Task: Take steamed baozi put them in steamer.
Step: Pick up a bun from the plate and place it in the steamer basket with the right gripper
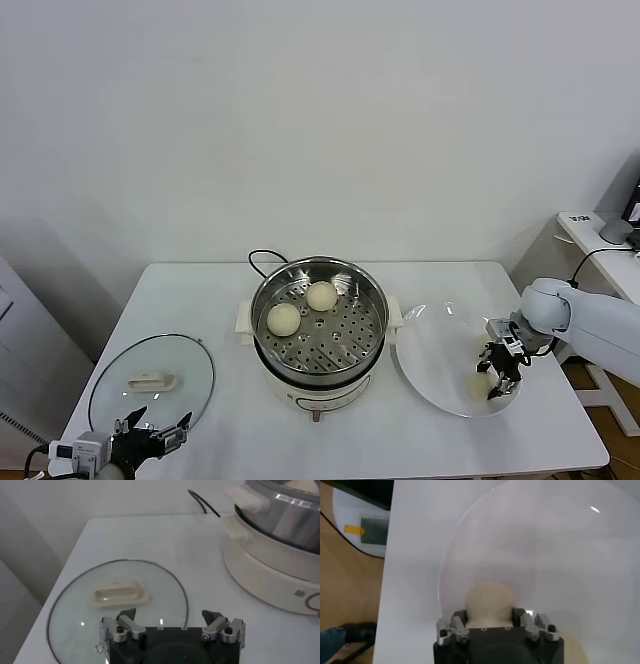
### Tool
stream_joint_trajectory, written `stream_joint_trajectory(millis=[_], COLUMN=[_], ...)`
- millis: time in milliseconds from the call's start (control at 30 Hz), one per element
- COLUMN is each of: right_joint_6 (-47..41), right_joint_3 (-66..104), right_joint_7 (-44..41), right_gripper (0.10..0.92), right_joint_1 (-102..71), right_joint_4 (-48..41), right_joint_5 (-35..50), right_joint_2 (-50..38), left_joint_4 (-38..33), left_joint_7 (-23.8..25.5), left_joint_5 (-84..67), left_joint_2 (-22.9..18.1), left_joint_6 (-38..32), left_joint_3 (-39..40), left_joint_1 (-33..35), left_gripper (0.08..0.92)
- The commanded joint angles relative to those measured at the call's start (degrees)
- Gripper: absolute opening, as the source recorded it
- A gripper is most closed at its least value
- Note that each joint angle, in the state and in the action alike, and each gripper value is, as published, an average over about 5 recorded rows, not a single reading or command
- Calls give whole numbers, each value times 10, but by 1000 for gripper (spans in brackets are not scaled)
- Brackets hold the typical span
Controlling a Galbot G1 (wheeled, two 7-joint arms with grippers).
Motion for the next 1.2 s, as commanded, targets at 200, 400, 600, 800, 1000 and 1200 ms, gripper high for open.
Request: stream_joint_trajectory(millis=[200, 400, 600, 800, 1000, 1200], right_joint_6=[15, 64, 133, 194, 261, 321], right_joint_3=[-16, -6, 19, 37, 41, 39], right_joint_7=[-51, -88, -107, -105, -86, -70], right_gripper=[458, 458, 461, 466, 467, 467], right_joint_1=[174, 264, 303, 292, 265, 231], right_joint_4=[35, 18, 6, 19, 36, 57], right_joint_5=[52, 91, 122, 120, 91, 35], right_joint_2=[9, 84, 175, 234, 291, 342], left_joint_4=[-5, -7, -8, -8, -8, -8], left_joint_7=[-2, -3, -2, -2, -2, -1], left_joint_5=[2, 3, 5, 5, 6, 10], left_joint_2=[3, 3, 2, 2, 2, 2], left_joint_6=[2, 3, 3, 2, 2, 2], left_joint_3=[-2, -1, 1, 3, 8, 12], left_joint_1=[3, 3, 2, 1, -3, -5], left_gripper=[823, 823, 823, 823, 823, 823])
